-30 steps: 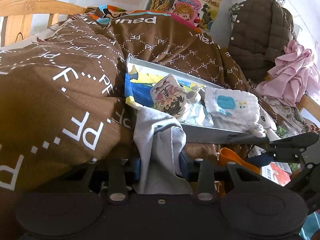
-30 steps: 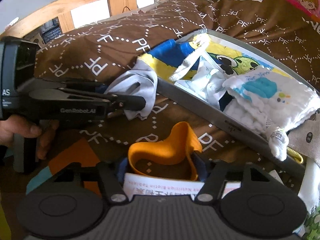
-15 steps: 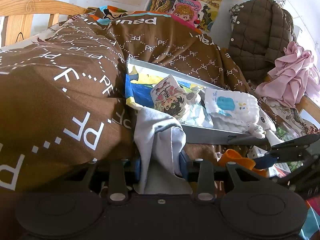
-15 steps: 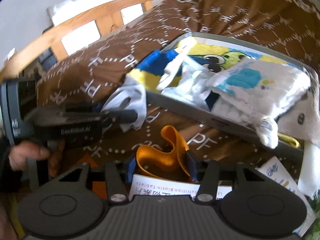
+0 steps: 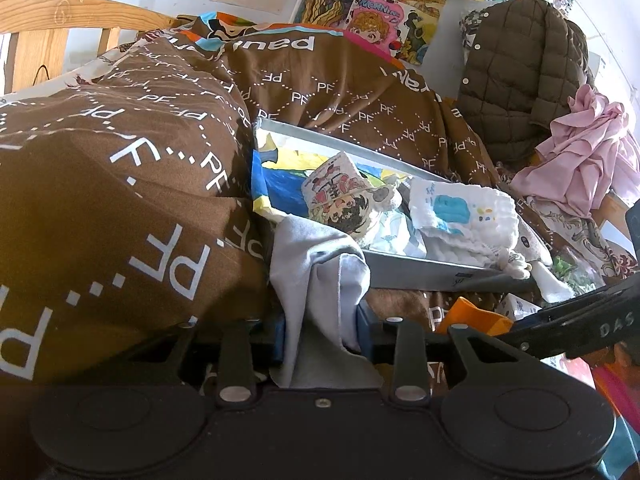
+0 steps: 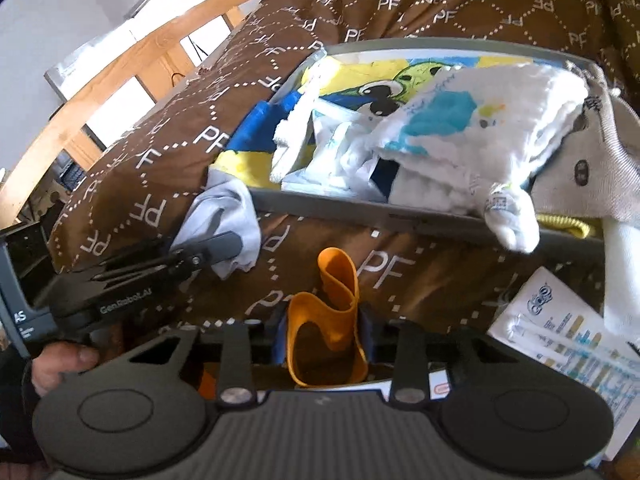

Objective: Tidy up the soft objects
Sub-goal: 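Lift and carry the grey cloth and orange cup over the frog tray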

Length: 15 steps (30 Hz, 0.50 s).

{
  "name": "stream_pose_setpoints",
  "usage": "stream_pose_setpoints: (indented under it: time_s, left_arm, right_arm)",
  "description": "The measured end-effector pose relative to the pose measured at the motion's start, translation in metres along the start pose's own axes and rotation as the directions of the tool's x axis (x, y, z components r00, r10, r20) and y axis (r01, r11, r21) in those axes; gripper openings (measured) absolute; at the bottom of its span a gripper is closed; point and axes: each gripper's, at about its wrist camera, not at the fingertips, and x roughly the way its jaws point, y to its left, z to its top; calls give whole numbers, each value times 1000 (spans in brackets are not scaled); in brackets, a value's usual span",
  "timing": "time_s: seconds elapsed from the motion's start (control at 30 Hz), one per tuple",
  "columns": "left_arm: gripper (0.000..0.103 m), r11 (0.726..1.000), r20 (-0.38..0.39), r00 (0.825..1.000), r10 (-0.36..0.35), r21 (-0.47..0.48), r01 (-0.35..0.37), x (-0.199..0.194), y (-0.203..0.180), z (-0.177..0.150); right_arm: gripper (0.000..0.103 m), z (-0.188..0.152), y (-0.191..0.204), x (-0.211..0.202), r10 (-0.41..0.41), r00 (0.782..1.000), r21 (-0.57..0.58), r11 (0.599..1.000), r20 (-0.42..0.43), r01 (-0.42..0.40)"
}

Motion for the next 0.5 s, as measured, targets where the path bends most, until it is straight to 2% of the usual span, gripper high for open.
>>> stream_pose_setpoints:
  time_s: [0.13, 0.23, 0.3, 0.4, 0.5]
  left_arm:
    - [25, 1000, 10, 1000, 0, 10, 0, -3, -3, 1]
    - [16, 999, 34, 999, -2, 38, 1, -8, -8, 2]
    - [14, 999, 62, 998, -16, 51, 13, -12, -12, 4]
    - [13, 997, 124, 992, -22, 75, 13, -22, -22, 5]
    - [13, 995, 172, 985, -17, 95, 1, -29, -30, 6]
  right_arm:
    - [26, -1, 0, -1, -12, 999, 0, 1000, 31, 12]
    - [23, -2, 2, -5, 0, 997, -17, 1000, 75, 1]
    - [23, -1, 3, -11, 8, 993, -23, 1000, 115, -5]
    - [23, 1, 0, -22, 52, 978, -4, 999, 202, -52]
    - [23, 4, 0, -32, 52, 956, -8, 999, 288, -51]
